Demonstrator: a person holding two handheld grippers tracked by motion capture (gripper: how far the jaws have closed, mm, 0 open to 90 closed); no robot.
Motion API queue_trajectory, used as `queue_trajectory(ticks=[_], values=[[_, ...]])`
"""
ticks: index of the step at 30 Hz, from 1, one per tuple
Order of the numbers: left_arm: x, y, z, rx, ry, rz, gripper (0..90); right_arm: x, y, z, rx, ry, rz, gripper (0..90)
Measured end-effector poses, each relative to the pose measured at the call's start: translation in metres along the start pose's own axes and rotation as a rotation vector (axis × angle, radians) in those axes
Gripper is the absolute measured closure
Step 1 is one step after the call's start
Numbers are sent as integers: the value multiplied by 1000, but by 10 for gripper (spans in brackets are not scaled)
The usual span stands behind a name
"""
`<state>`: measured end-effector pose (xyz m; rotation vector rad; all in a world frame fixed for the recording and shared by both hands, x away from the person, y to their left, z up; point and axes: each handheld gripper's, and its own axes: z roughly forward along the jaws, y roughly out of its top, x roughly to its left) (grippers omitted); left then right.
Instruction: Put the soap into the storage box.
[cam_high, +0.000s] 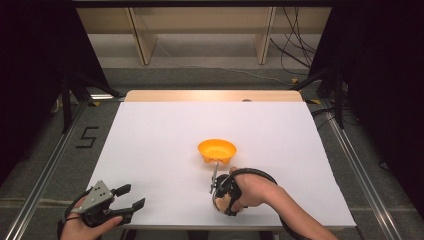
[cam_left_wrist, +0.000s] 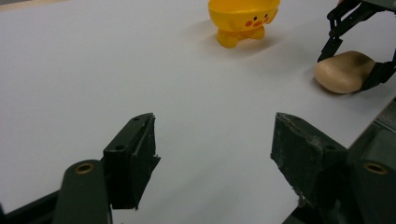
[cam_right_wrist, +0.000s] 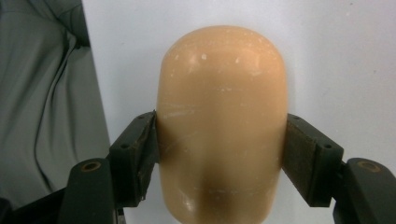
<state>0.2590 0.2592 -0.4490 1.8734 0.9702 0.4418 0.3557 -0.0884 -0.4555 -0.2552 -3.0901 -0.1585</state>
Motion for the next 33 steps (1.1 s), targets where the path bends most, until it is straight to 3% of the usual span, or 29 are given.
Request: queue_trajectory(ticks=[1, 9, 10, 12, 13, 17, 21, 22, 24, 27, 28, 33], values=[[0, 0, 0, 0, 0, 1, 304, -1, 0, -1, -6, 3, -29, 339], [0, 0, 0, 1, 0, 3, 304, -4, -1, -7, -17, 4, -44, 339], [0, 0, 0, 1, 0, 0, 304, -3, -1, -9, -7, 4, -16, 339], [0, 0, 0, 1, 0, 0, 304, -3, -2, -10, 2, 3, -21, 339], [0, 0, 0, 1, -1, 4, 304, -4, -2, -11, -19, 1, -44, 339], [0, 0, 0, 1, 0, 2, 304, -5, -3, -13, -11, 3, -35, 339], [0, 0, 0, 0, 2, -1, 304, -11, -5, -18, -24, -19, -86, 339], [0, 0, 1, -3, 0, -8, 304, -11, -5, -18, -24, -19, -86, 339], [0, 0, 0, 1, 0, -5, 304, -10, -5, -22, -12, -15, -39, 339], [0, 0, 0, 2, 0, -1, 305, -11, -5, -23, -23, -14, -41, 339], [0, 0, 1, -3, -1, -5, 305, -15, -6, -24, -29, -16, -74, 339], [0, 0, 1, -2, -1, -4, 304, -17, -6, -29, -28, -26, -49, 339]])
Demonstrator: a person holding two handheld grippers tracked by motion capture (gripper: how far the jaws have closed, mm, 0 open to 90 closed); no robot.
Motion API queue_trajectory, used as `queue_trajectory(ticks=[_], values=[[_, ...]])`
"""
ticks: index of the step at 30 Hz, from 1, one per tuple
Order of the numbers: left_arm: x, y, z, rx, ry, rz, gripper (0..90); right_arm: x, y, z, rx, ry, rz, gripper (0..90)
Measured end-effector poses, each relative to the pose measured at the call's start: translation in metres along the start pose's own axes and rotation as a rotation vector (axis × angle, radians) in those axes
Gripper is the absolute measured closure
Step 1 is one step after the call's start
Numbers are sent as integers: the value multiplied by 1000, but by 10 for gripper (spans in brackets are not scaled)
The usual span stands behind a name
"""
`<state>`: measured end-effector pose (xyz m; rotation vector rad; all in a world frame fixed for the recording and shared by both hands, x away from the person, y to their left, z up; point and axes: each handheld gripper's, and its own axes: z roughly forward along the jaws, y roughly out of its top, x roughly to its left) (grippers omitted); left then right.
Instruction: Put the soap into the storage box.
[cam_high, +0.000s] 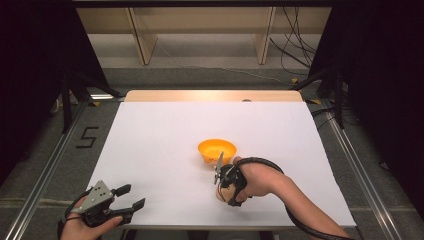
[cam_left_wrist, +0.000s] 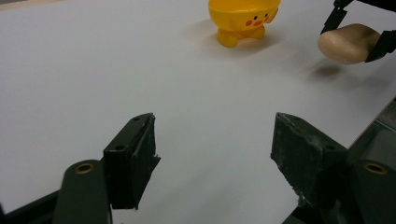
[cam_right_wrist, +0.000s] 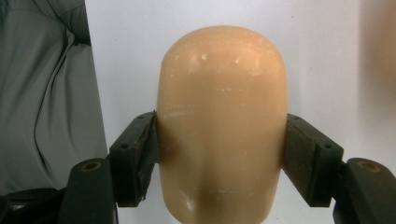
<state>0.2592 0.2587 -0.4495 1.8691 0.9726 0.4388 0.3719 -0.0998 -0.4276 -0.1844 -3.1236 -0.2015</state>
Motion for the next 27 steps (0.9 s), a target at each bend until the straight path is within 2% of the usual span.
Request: queue_trajectory(ticks=[1, 2, 3, 5, 6, 7, 8, 10, 11, 14, 15, 16, 19, 20, 22, 24, 25, 27], values=[[0, 0, 0, 0, 0, -2, 304, 0, 0, 0, 0, 0, 0, 339], [0, 0, 0, -1, 0, 0, 304, 3, 1, -4, 26, 9, 59, 339], [0, 0, 0, -1, 0, 0, 304, 3, 1, -4, 26, 9, 59, 339], [0, 0, 0, 1, 2, 1, 304, -1, 1, -3, -7, -2, 13, 339], [0, 0, 0, 1, 0, -1, 305, -5, 0, -4, -5, -12, -24, 339], [0, 0, 0, 1, 0, -1, 305, -5, 0, -4, -5, -12, -24, 339], [0, 0, 0, 0, 2, 0, 304, 0, 1, -7, 22, -9, 57, 339], [1, 0, 0, 6, 3, 6, 304, -3, 0, -8, 16, -7, 46, 339], [1, 0, 0, 6, 3, 6, 304, -6, 0, -7, -1, -14, 4, 339], [1, 0, 0, 7, 4, 6, 304, -7, 0, -8, -1, -22, -2, 339], [1, 0, 0, 7, 3, 6, 304, -8, 0, -9, 13, -14, 11, 339], [1, 0, 0, 6, 3, 5, 305, -13, 0, -7, -24, -22, -58, 339], [1, 0, 0, 8, 3, 7, 304, -10, 1, -10, 8, -20, 15, 339], [1, 0, 0, 9, 3, 7, 304, -11, 2, -10, 0, -32, -3, 339], [1, 0, 0, 8, 3, 8, 304, -12, 3, -10, -4, -31, -8, 339], [1, 0, 0, 8, 1, 12, 304, -14, 3, -10, -11, -28, -34, 339], [1, 0, 0, 8, 3, 6, 304, -13, 3, -11, -5, -29, -5, 339], [1, 0, 0, 8, 1, 0, 304, -14, 3, -11, -7, -32, -11, 339]])
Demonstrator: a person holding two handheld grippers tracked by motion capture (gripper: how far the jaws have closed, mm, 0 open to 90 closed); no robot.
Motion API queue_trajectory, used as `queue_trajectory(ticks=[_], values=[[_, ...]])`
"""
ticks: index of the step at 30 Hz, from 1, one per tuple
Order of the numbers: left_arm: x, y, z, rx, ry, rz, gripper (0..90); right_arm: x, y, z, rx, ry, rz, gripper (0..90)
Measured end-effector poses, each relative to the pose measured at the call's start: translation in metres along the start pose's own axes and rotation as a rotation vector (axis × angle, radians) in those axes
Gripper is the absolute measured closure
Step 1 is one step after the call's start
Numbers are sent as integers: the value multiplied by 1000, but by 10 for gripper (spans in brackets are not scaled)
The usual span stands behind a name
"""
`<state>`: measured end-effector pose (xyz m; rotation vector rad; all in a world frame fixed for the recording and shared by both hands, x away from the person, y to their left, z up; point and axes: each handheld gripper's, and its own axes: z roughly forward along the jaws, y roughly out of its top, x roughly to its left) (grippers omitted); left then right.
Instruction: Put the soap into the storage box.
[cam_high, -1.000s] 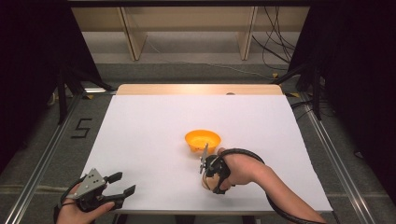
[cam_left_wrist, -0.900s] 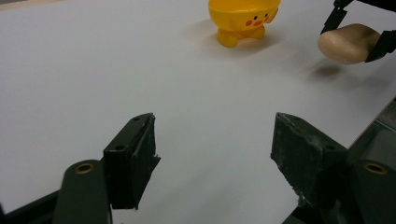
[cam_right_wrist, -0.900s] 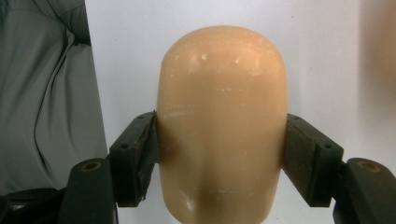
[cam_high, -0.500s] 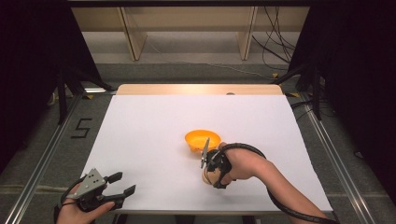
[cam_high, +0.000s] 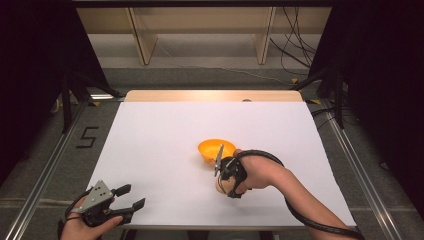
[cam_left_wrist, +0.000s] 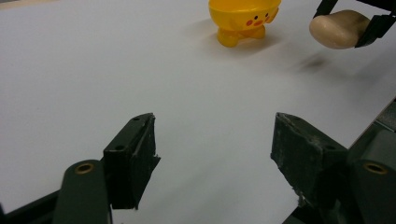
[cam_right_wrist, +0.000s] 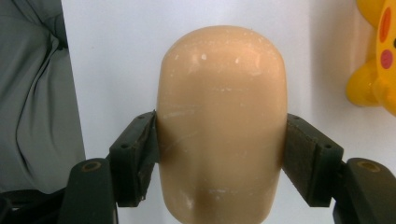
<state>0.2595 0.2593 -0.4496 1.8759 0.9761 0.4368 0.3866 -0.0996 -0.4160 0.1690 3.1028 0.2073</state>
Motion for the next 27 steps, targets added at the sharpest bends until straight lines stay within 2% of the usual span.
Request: queue_trajectory(ticks=[1, 3, 5, 6, 7, 8, 11, 12, 14, 15, 16, 17, 18, 20, 22, 24, 26, 27], values=[[0, 0, 0, 1, 2, 7, 305, -3, -1, 0, -6, -7, -17, 339], [1, 0, 0, 1, 0, 11, 304, -3, 0, -1, -3, -16, -4, 339], [1, 0, 0, 1, 2, 8, 304, -4, 1, -1, -12, -10, -16, 339], [1, 0, 0, 0, 2, 7, 304, -4, 1, -2, -3, -15, 10, 339], [1, 0, 0, 0, 2, 8, 304, -7, 1, -2, -9, -21, -13, 339], [1, 0, 0, 0, 2, 8, 304, -6, 1, -3, -9, -18, 0, 339], [0, 0, 0, 1, 1, 6, 305, -7, 2, -3, -15, -15, -20, 339], [0, 0, 0, 1, 1, -3, 305, -7, 2, -4, -11, -27, -1, 339], [0, 0, 0, 2, 2, 8, 305, -9, 1, -3, -13, -30, -10, 339], [0, 0, 0, 2, 3, 7, 304, -8, 1, -4, 2, -22, 18, 339], [1, 0, 0, 1, 2, 9, 304, -8, 1, -4, 2, -22, 18, 339], [0, 0, 0, 1, 1, 2, 304, -11, 1, -5, -17, -31, -22, 339], [0, 0, 0, 0, 1, 1, 304, -12, 2, -5, -19, -36, -22, 339], [0, 0, 0, 0, 0, 2, 304, -11, 2, -7, 0, -34, 16, 339], [0, 0, 0, 0, 0, 8, 304, -11, 2, -8, -2, -35, 13, 339], [0, 0, 0, 1, 1, -5, 305, -12, 3, -9, -19, -42, 8, 339], [0, 0, 0, 0, 1, 8, 305, -13, 3, -10, 2, -37, 29, 339], [0, 0, 0, 0, 2, 7, 304, -15, 3, -9, -21, -51, 3, 339]])
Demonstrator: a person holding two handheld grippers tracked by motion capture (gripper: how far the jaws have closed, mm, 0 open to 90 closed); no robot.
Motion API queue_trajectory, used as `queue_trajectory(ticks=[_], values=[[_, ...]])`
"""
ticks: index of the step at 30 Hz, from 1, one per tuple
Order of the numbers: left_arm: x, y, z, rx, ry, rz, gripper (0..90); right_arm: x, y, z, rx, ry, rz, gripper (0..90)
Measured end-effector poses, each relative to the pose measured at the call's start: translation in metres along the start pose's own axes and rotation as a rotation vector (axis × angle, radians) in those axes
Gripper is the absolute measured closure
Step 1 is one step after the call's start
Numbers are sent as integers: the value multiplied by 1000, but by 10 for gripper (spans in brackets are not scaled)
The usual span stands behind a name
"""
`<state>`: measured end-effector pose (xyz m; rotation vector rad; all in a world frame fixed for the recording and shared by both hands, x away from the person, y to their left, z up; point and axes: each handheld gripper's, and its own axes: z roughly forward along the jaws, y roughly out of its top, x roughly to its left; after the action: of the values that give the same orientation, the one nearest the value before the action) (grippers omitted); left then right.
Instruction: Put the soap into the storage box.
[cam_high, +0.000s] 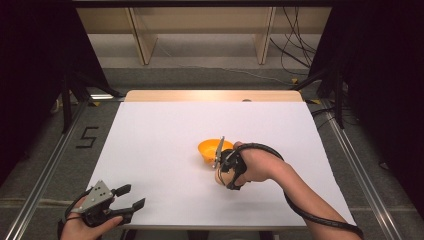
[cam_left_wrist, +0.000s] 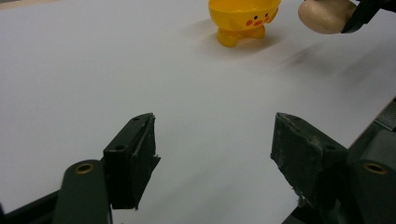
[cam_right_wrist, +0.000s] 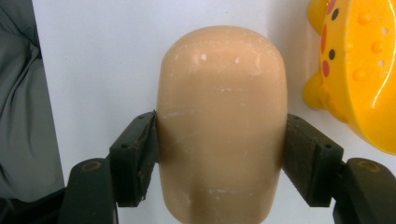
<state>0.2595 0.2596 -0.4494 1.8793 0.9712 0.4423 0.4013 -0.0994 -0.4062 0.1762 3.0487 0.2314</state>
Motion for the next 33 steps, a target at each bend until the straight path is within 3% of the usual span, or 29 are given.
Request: queue_trajectory(ticks=[1, 2, 7, 8, 11, 14, 16, 17, 18, 21, 23, 24, 27, 30, 33], values=[[0, 0, 0, 0, -2, -2, 304, -1, 0, 0, 2, 1, 4, 339], [0, 0, 0, 0, -3, 3, 305, -3, 0, 1, -10, 3, -30, 339], [0, 0, 0, 1, 0, 1, 304, -5, 0, 0, -12, -1, -20, 339], [0, 0, 0, 1, -1, -1, 304, -7, 1, 0, -21, 1, -47, 339], [0, 0, 0, 1, 0, 0, 304, -3, 1, -4, 14, -2, 43, 339], [0, 0, 0, 1, -3, 0, 304, -4, 1, -5, 12, -1, 41, 339], [0, 0, 0, 1, -2, -7, 304, -9, 1, -3, -15, -3, -22, 339], [0, 0, 0, 1, -1, 1, 304, -9, 1, -3, -15, -3, -22, 339], [-1, 0, 1, -6, -4, -15, 304, -8, 2, -5, 4, -9, 19, 339], [-1, 0, 1, -6, -4, -15, 304, -10, 2, -5, -12, -14, 1, 339], [-1, 0, 1, -6, -4, -14, 304, -9, 3, -8, 6, -16, 43, 339], [-1, 0, 0, -6, -5, -6, 304, -11, 3, -7, -12, -22, 10, 339], [-1, 0, 0, 0, -3, -12, 304, -11, 3, -8, 0, -31, 37, 339], [-1, 0, 1, -7, -3, -15, 305, -15, 2, -6, -20, -29, 7, 339], [-1, 0, 1, -6, -4, -15, 304, -15, 2, -7, -10, -32, 15, 339]])
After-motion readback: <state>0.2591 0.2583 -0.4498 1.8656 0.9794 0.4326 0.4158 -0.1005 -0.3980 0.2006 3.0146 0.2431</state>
